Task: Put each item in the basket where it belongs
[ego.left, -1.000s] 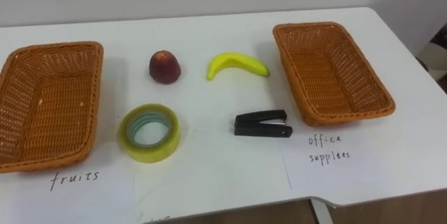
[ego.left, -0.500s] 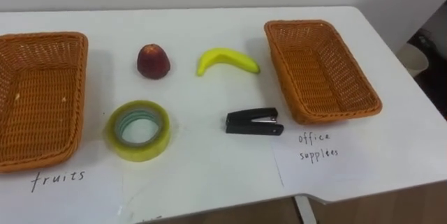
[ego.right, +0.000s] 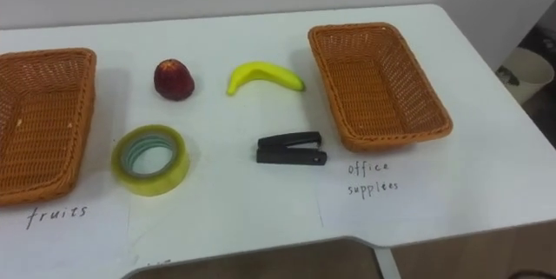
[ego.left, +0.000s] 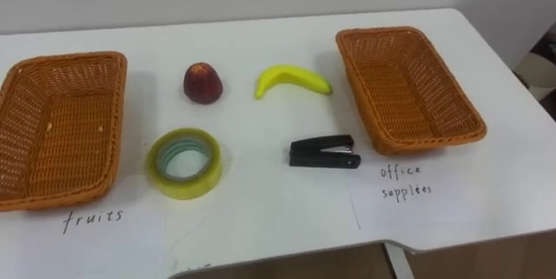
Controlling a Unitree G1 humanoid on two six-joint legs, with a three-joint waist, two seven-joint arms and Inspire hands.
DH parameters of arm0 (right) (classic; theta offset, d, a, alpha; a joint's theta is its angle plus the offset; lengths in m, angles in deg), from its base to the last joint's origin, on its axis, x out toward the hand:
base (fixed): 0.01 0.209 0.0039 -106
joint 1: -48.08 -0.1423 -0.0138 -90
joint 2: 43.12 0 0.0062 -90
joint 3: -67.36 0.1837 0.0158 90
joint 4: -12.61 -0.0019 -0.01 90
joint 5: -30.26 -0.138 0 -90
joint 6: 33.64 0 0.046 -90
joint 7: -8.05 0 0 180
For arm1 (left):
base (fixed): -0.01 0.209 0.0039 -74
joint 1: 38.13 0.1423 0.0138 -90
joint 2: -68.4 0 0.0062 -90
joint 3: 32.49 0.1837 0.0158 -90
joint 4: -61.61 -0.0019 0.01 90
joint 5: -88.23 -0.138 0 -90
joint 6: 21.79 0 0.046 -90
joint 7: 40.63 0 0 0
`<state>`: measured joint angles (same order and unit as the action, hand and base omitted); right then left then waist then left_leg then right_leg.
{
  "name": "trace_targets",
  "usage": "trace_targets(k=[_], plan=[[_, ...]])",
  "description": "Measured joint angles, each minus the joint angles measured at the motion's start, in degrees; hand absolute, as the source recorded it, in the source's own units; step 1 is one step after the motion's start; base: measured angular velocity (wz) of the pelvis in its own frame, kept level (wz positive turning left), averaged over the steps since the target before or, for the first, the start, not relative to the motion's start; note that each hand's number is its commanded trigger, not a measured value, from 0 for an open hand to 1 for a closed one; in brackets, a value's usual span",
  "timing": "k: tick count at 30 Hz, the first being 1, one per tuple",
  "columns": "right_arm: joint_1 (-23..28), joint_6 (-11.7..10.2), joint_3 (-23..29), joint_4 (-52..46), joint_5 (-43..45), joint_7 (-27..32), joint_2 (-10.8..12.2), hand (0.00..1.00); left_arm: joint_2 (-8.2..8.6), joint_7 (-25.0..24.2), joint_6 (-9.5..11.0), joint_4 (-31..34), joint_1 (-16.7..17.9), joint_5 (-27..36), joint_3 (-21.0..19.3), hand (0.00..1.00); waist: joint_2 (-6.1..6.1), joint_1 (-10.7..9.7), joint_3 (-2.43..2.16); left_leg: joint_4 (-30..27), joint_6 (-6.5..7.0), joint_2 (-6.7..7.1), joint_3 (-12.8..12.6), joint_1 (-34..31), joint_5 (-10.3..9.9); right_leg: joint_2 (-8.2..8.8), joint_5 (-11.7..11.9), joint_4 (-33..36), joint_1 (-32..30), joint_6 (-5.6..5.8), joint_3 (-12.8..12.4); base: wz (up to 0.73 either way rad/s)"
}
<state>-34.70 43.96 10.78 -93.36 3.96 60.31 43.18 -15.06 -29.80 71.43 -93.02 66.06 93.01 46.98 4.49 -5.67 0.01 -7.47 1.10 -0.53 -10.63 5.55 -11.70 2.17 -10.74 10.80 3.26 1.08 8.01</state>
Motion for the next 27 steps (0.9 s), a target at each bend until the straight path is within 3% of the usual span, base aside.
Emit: trace_targets(k=[6, 8, 13, 17, 20, 22, 27], plan=[[-3.03, 0.20, -1.26, -4.11, 0.31, -5.32, -1.19, 0.00, -0.25, 1.18, -0.06, -1.27, 0.63, -0.05, 0.15, 0.00, 2.23, 1.10, 0.29, -0.18, -0.01, 0.01, 0.39, 0.17, -0.01, 0.01, 0.01, -0.38, 0.82, -0.04, 0.40, 0.03], [-4.68, 0.60, -1.80, -5.17, 0.31, -7.47, -1.20, 0.00, -0.24, 1.36, -0.06, -1.60, 0.53, -0.59, 0.18, 0.00, 2.74, 1.16, 0.61, -0.18, -0.01, 0.02, 0.39, 0.12, -0.01, 0.01, 0.07, -0.31, 0.75, -0.10, 0.37, 0.00], [-9.55, 1.60, -3.24, -6.35, 3.55, -15.86, -1.30, 0.00, -0.17, 1.38, -0.17, -1.63, 0.74, -6.07, -0.49, 0.00, 2.21, 1.51, 0.61, -0.07, 0.00, 0.00, 0.35, -0.07, -0.03, 0.02, 0.11, -0.29, 0.60, -0.12, 0.56, 0.00], [-11.74, 3.24, -6.51, -6.49, 4.31, -21.46, -3.37, 0.00, 0.62, 1.36, -0.80, -1.00, 0.89, -8.54, -0.44, 0.00, 1.16, 1.62, 0.13, -0.07, -0.01, 0.02, 0.68, -0.19, -0.02, 0.06, 0.10, -0.28, 0.64, -0.12, 0.92, 0.04], [-12.11, 5.71, -9.27, -6.83, 6.75, -26.06, -4.02, 0.00, 0.86, 1.37, -1.25, -1.03, 0.94, -9.46, -0.42, 0.00, 0.71, 1.92, -0.12, -0.32, -0.04, -0.02, 1.16, -0.16, 0.03, 0.04, 0.10, -0.25, 0.89, -0.12, 1.09, 0.05], [-13.47, 7.30, -11.30, -6.83, 9.08, -29.37, -4.12, 0.00, 1.05, 1.36, -1.68, -1.07, 1.15, -9.51, -0.41, 0.00, 0.88, 2.37, -0.02, -0.36, -0.11, -0.04, 1.33, 0.04, 0.09, 0.04, 0.09, -0.25, 1.16, -0.13, 1.16, 0.03], [-16.16, 8.25, -14.20, -7.39, 12.83, -35.25, -4.66, 0.00, 0.99, 0.81, -1.80, -1.06, 1.21, -9.48, -0.42, 0.00, 2.28, 3.45, 0.18, -1.11, -0.12, -0.06, 1.78, -0.02, 0.05, 0.14, 0.10, -0.21, 1.71, -0.14, 1.67, 0.07]])
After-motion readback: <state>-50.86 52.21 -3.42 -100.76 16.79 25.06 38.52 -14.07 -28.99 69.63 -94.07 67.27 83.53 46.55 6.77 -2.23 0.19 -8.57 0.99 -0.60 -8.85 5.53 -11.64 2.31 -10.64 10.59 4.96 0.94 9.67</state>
